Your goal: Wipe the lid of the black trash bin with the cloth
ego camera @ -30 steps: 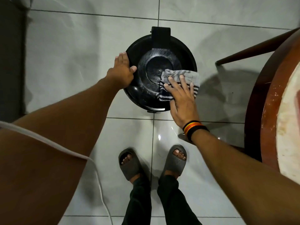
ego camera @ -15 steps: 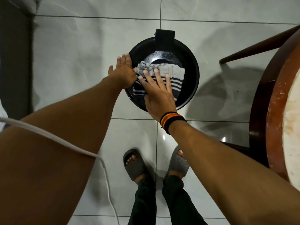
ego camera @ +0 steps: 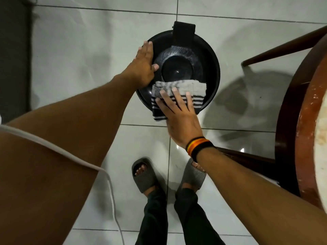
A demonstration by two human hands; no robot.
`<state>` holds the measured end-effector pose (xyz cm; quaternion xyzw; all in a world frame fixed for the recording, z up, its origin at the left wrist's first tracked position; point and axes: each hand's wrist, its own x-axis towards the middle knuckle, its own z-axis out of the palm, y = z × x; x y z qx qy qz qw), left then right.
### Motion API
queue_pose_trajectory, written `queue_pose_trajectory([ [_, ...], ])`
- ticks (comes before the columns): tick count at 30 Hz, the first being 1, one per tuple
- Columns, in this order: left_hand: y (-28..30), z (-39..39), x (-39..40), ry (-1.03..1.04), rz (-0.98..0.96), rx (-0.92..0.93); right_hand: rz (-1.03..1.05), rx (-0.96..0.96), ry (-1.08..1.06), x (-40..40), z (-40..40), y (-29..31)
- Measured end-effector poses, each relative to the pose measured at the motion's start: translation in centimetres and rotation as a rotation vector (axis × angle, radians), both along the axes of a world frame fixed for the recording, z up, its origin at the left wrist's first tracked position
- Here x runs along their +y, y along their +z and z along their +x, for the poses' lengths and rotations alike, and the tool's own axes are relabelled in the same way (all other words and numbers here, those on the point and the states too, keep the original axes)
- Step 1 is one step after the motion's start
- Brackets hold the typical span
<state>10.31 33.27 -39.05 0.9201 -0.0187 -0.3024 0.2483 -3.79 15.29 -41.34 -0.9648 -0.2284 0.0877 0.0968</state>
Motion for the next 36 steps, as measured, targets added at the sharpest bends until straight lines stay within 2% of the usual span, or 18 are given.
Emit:
queue_pose_trajectory([
  [6, 0.7, 0.7, 0.0, -0.018, 0.056, 0.007, -0.053, -0.057, 0.179, 6.1, 3.6, 0.1],
  [11, 1.4, 0.9, -0.3, -0.003, 0.045, 0.039, -0.129, -0.061, 0.28, 2.6, 0.9, 0.0],
  [17, 1.1, 0.8, -0.3, 0.043, 0.027, 0.02, -0.192, 0.042, 0.096, -6.2, -3.8, 0.3],
  [22, 0.7, 0.8, -0.2, 0.035, 0.035, -0.021, -0.06, 0.011, 0.14, 0.5, 0.7, 0.3],
  [26, 0.9, 0.7, -0.3, 0.03, 0.054, -0.037, -0.036, 0.003, 0.136, 6.0, 3.5, 0.7],
  [30, 0.9, 0.7, -0.4, 0.021, 0.052, -0.023, -0.046, 0.009, 0.135, 2.6, 2.1, 0.7],
  [33, 0.6, 0.6, -0.3, 0.023, 0.056, -0.025, 0.026, 0.064, -0.019, -1.2, 1.1, 0.8],
  [36, 0.5, 0.7, -0.4, 0.016, 0.064, -0.028, 0.078, 0.106, -0.179, -0.7, 1.6, 1.2],
])
